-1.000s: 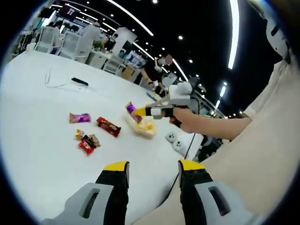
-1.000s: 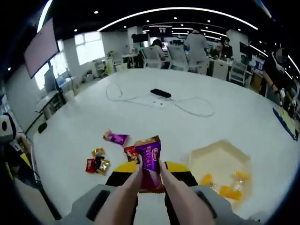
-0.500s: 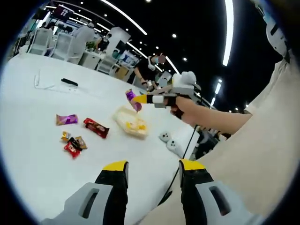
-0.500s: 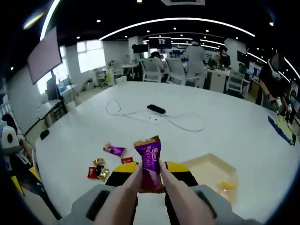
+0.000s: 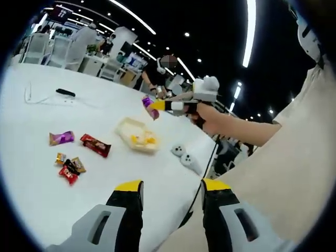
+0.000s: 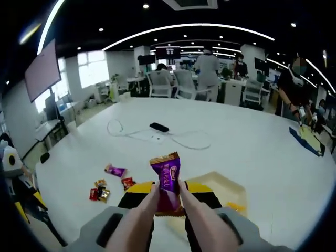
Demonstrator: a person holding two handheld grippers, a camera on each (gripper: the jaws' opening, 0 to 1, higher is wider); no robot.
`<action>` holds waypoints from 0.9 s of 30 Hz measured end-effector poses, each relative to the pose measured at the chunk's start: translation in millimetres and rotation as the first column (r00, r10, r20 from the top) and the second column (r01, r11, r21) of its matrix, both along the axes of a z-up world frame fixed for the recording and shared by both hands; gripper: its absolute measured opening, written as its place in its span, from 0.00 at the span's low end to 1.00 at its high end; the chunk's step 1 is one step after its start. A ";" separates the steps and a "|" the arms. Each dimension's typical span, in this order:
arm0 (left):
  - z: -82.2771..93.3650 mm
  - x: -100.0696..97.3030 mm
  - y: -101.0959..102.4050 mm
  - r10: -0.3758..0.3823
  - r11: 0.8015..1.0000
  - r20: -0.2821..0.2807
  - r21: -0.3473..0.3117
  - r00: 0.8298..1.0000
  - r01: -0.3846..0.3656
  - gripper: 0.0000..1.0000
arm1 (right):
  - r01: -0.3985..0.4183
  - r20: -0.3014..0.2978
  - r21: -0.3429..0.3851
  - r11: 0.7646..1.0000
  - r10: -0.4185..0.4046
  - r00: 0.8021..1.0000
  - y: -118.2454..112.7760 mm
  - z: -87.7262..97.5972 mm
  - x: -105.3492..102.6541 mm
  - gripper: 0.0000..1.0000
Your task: Place the target food into the container with the food tongs after gripping and lifting it, then release it inside without dropping or visibly crushing the food.
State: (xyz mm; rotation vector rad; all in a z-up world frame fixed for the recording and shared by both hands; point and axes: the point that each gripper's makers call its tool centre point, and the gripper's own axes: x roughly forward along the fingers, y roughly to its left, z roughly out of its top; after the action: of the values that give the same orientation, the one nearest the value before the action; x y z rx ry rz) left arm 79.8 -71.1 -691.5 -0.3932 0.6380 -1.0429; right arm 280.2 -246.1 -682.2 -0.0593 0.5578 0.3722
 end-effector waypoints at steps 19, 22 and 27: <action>-2.9 -5.6 -13.1 -0.036 0.999 -0.007 0.012 0.999 0.036 0.43 | 0.110 0.007 0.061 0.992 -0.111 0.994 -42.9 2.8 -8.7 0.21; -2.7 -5.3 -16.4 -0.042 0.999 -0.009 0.011 0.999 0.042 0.43 | 0.119 0.006 0.063 0.991 -0.120 0.993 -46.4 2.6 -10.2 0.21; -1.3 -3.3 -19.3 -0.048 0.999 -0.006 0.011 0.999 0.048 0.43 | 0.128 0.009 0.073 0.989 -0.129 0.992 -49.7 3.3 -8.8 0.21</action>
State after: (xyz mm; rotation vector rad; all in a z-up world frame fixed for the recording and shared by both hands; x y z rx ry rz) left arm 76.5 -90.4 -692.8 -0.3727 0.6607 -1.0836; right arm 271.4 -295.8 -678.8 0.0434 0.5313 0.2659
